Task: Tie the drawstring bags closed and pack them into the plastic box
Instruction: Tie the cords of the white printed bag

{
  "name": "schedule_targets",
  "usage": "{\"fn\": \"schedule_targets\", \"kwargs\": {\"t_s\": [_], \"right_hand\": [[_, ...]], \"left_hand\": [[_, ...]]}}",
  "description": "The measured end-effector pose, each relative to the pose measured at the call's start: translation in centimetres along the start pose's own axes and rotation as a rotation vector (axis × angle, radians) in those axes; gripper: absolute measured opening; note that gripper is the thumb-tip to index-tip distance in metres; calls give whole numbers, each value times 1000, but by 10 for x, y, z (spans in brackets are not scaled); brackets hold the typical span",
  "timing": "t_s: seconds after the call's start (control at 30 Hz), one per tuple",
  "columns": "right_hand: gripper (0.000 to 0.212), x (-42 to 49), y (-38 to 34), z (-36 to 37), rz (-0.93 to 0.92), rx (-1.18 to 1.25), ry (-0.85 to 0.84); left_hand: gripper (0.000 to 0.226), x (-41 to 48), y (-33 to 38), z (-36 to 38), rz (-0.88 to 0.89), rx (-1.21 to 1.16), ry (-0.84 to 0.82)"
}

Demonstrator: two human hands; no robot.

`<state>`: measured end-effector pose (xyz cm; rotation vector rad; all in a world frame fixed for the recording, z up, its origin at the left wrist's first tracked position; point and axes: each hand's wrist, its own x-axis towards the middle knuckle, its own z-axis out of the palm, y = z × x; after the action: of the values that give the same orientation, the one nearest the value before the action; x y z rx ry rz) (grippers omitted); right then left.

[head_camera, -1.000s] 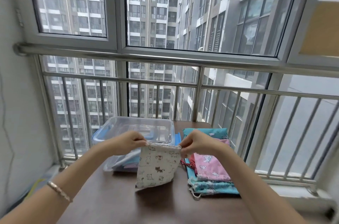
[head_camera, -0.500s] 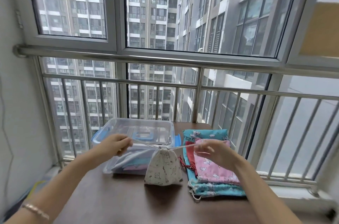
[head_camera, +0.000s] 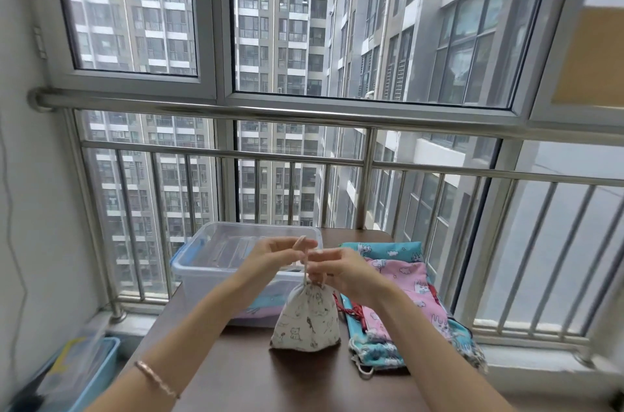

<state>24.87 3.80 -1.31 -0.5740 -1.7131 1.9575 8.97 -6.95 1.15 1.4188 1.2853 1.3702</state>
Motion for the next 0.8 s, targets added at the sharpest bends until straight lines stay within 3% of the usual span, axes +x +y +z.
{"fn": "schedule_targets", "kwargs": {"t_s": [0.1, 0.33, 0.47, 0.7, 0.8], "right_hand": [[15, 0, 0, 8, -1, -274, 18], [25, -4, -5, 13, -31, -391, 33], [25, -7, -2, 13, -16, -339, 49], [13, -9, -4, 12, -54, -343, 96], [16, -12, -5, 14, -93, -312, 114]], "left_hand": [[31, 5, 2, 8, 4, 45, 10], [42, 21, 2, 15, 37, 211, 82], [37, 29, -2, 14, 34, 208, 126], [71, 25, -7, 11, 10, 147, 20], [70, 25, -11, 1, -20, 120, 52]]}}
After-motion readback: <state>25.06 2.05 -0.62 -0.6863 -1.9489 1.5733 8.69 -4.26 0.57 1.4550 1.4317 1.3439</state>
